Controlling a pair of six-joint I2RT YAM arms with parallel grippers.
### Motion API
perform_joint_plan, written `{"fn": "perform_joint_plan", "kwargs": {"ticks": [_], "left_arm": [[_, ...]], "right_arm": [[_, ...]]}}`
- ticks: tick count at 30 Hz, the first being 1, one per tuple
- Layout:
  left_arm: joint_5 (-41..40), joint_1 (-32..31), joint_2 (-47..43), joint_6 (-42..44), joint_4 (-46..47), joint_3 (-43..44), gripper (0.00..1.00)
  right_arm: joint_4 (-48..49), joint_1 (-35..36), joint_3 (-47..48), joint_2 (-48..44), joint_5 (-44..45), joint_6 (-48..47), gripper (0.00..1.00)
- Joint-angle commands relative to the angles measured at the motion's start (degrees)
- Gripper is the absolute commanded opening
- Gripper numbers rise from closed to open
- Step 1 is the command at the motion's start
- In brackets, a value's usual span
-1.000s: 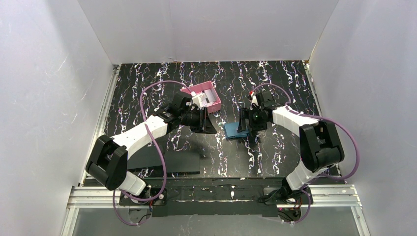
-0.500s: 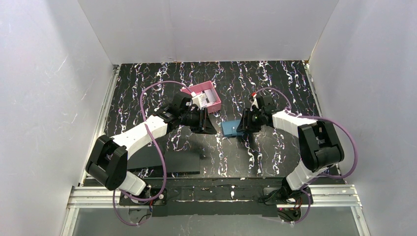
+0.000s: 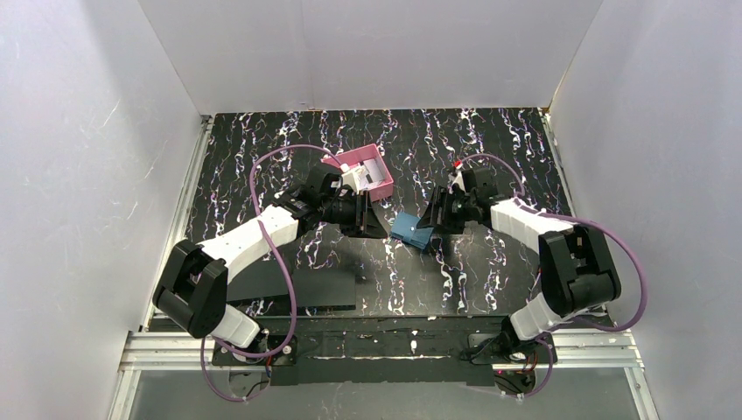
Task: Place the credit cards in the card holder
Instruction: Move the card holder to the center of the board.
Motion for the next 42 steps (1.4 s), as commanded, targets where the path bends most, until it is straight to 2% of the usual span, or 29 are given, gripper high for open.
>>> {"fn": "perform_joint_plan", "kwargs": {"ticks": [1,7,17,21,26,30,33,38,42], "left_arm": [[1.21,0.23,-1.92,-0.02,-0.15,-0.60,0.28],[0.88,0.25,-2.75,-0.16,-0.43,-1.16,0.28],[1.10,0.25,-3.57,-0.25,-0.92,-0.40,0.28],[0.94,0.25,-4.11,-0.08,-1.25,-0.17,0.43],[1.20,0.27,-4.54,-0.08,-1.33,-0.02,0.47],[2.00,0.25,-5.70,0.14,-1.09,0.00,0.50],[2.17,0.25,-6.93,0.45,-1.57,0.07,0.52],[1.37,0.25,-9.19,1.73,-3.78,0.11,0.53],[0.57,0.32,-10.89,2.38,-4.87,-0.24,0.53]], "right_arm": [[-1.49,-1.28,4.50,3.56,3.20,1.07,0.65],[5.24,-1.84,2.12,5.93,0.28,7.06,0.53],[13.08,-3.18,-5.08,3.77,-1.79,11.88,0.53],[17.05,-3.21,-6.63,4.58,-4.74,12.84,0.52],[22.56,-3.25,-7.23,6.61,-6.40,15.45,0.42],[28.32,-3.89,-9.81,6.58,-3.38,18.66,0.26],[30.74,-5.78,-11.84,5.50,0.92,21.48,0.02],[26.72,-11.50,-12.56,-1.12,14.80,21.89,0.01],[22.30,-20.81,-11.27,-4.28,23.72,21.98,0.01]]}}
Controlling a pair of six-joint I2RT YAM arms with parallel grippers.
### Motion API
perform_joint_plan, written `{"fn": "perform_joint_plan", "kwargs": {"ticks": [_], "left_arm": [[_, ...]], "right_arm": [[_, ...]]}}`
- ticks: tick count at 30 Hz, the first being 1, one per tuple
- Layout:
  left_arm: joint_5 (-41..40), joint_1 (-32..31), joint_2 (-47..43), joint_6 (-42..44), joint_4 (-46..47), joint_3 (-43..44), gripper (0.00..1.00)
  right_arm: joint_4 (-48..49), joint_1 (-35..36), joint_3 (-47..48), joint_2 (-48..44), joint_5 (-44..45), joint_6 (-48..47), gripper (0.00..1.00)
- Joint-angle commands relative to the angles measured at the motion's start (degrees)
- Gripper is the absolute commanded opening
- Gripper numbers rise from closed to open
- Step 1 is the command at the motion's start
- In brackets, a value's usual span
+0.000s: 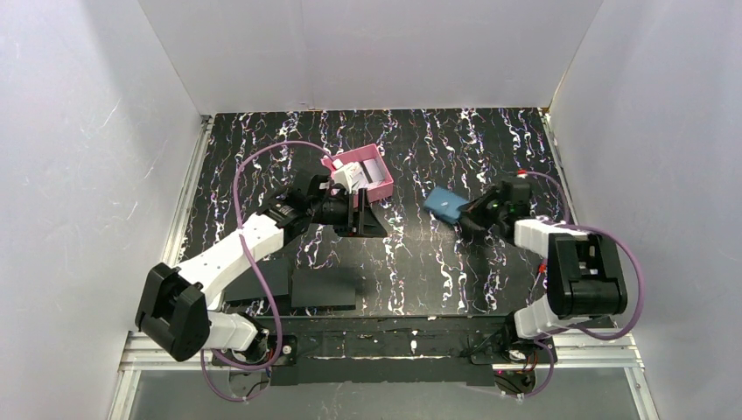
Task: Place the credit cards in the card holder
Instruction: Move the card holder to the center of the board.
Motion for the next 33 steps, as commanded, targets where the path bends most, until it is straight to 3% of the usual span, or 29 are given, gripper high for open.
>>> {"fn": "perform_joint_plan", "kwargs": {"ticks": [1,6,12,17,21,25,27,28,30,33], "left_arm": [[-0.02,0.33,-3.65,1.82,-2.60,0.40,0.53],[-1.11,0.37,-5.35,2.54,-4.20,0.01,0.54],[-2.00,0.50,-7.18,3.50,-6.23,0.02,0.54],[-2.43,0.53,-8.23,3.38,-6.47,-0.53,0.54],[-4.23,0.58,-10.26,3.61,-8.57,1.14,0.56],[-8.36,0.69,-13.24,5.21,-13.69,7.05,0.60],[-10.78,0.73,-13.95,6.55,-17.02,10.79,0.62],[-11.77,0.77,-14.11,7.18,-18.23,12.81,0.63],[-11.90,0.85,-13.74,8.80,-20.65,17.47,0.64],[-11.91,0.86,-12.91,11.28,-25.04,27.64,0.63]], "right_arm": [[-4.29,-10.08,1.77,-3.82,16.50,0.10,0.01],[-7.10,-19.69,4.73,-2.08,19.88,-4.83,0.01],[-8.53,-26.49,5.48,-0.80,18.92,-10.54,0.03],[-11.84,-26.65,7.38,-3.65,19.31,-15.57,0.29],[-21.68,-26.30,11.02,-7.59,19.24,-19.04,0.59],[-30.79,-18.79,13.74,-15.94,25.45,-22.54,0.76],[-33.55,-13.58,14.72,-20.40,26.40,-23.15,0.79],[-34.53,-10.69,15.46,-23.07,25.12,-23.15,0.81],[-36.09,-4.19,18.83,-25.67,20.58,-24.13,0.95],[-40.46,0.32,26.90,-26.77,11.19,-26.85,0.99]]}}
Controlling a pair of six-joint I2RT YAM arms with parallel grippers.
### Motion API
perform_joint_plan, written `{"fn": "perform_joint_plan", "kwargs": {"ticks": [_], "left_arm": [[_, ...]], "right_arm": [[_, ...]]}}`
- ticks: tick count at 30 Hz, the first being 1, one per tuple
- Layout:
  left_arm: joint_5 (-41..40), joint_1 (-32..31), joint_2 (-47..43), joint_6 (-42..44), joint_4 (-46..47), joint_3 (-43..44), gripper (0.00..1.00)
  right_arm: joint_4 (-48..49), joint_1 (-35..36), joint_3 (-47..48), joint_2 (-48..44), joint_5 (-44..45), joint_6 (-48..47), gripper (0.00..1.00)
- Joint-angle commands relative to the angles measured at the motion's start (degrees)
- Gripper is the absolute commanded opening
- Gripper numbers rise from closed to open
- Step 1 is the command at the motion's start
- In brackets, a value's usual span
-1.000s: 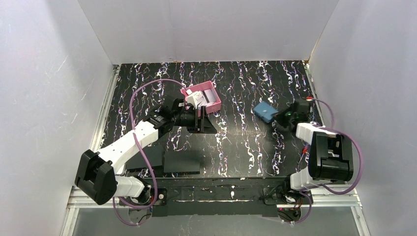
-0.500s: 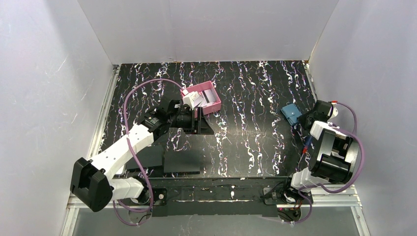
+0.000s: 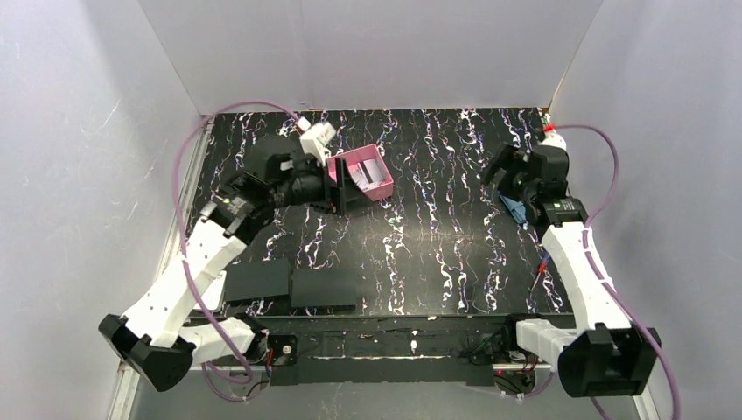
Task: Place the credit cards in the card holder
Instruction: Reset both arms
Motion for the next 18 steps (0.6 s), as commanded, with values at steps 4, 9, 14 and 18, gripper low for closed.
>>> {"fn": "perform_joint_plan", "kwargs": {"ticks": [4,9,14,18], "left_arm": [[-6.29,0.47,-4.67,8.19,-8.59,19.75,0.67],[-15.89,0.45,-10.82,13.40,-8.86,25.61,0.77],[-25.45,0.45,-18.42,17.15,-5.07,24.51,0.96],[-33.31,0.44,-24.37,20.08,0.56,20.65,0.98]], "right_arm": [[-11.39,4.92,21.12,-2.26,-19.81,-6.14,0.98],[-16.50,4.92,31.50,-3.75,-17.96,-6.64,0.98],[-20.13,4.92,41.59,-6.54,-7.31,-6.93,0.98],[-19.53,4.92,42.87,-12.24,4.74,-7.63,0.98]]}}
